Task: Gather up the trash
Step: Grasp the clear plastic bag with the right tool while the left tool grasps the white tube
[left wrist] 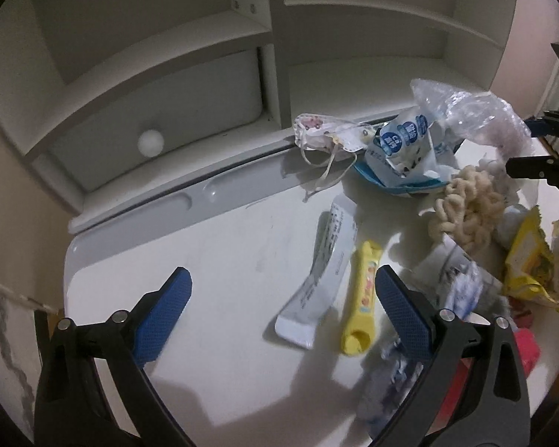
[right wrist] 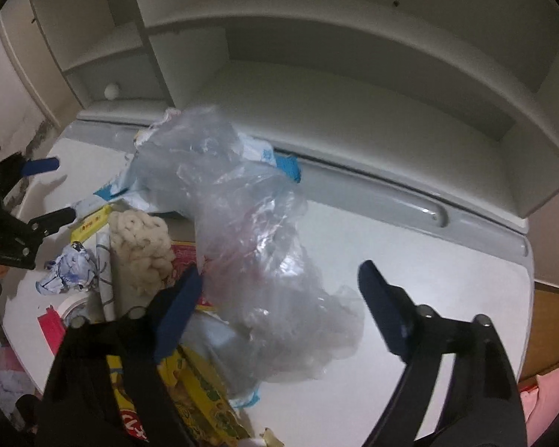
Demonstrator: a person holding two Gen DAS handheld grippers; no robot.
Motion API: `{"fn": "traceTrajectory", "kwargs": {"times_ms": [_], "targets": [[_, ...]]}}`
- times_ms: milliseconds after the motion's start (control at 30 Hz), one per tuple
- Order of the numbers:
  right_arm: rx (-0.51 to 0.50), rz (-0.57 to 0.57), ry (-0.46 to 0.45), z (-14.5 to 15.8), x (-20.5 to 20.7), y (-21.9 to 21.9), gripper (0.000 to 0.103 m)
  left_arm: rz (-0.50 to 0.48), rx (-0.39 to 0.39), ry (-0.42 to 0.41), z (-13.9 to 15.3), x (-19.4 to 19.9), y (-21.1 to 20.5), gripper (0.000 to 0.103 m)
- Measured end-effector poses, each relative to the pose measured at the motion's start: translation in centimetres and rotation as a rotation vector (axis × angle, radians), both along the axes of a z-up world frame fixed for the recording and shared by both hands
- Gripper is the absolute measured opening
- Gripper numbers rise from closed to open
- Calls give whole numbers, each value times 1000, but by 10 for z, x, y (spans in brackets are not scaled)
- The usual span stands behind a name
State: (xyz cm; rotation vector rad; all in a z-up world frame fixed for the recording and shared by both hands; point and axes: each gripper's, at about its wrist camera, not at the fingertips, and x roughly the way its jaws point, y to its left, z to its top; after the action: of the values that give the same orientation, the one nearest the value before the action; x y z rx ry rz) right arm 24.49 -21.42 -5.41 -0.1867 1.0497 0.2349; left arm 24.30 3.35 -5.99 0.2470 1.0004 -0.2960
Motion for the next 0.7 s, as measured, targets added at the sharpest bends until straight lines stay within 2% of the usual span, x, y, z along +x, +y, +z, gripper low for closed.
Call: {"fn": "traceTrajectory", "kwargs": {"times_ms": [67, 100, 133, 167, 200, 267, 300, 367, 467, 533, 600, 633, 667, 700], "targets": [[-7, 16, 16, -4, 2, 3, 65, -27, 14, 14, -6, 5, -5, 95], [-12, 20, 27, -6, 3, 3, 61, -34, 22, 19, -8, 7, -6, 93], [-12, 22, 37, -8, 4, 4, 54, -44, 35, 29, -13, 9, -7, 88], [-5, 25, 47, -9, 5, 3, 48, -44, 16, 30, -13, 12, -6, 85], [0, 26, 54, -10, 6, 2, 47, -39, -2, 38, -14, 14, -4, 83], [8, 30, 61, -9, 5, 2, 46, -32, -33, 58, -14, 18, 1, 72], [19, 29, 67, -8, 5, 0, 46, -31, -44, 64, -14, 20, 4, 70], [31, 27, 78, -8, 8, -2, 45, -31, -48, 72, -16, 24, 7, 70], [38, 22, 93, -8, 10, -6, 41, -67, 8, 54, -23, 22, 1, 70], [32, 23, 98, -10, 10, -4, 37, -84, 9, 61, -24, 19, -4, 68], [16, 21, 100, -9, 11, -4, 31, -85, 0, 68, -22, 18, -8, 53], [16, 20, 100, -6, 10, -4, 27, -85, 6, 65, -20, 18, -10, 30], [23, 22, 100, 0, 8, -5, 26, -79, 14, 72, -18, 17, -12, 17], [26, 22, 91, 6, 1, -3, 26, -62, 11, 80, -15, 16, -11, 17]]}}
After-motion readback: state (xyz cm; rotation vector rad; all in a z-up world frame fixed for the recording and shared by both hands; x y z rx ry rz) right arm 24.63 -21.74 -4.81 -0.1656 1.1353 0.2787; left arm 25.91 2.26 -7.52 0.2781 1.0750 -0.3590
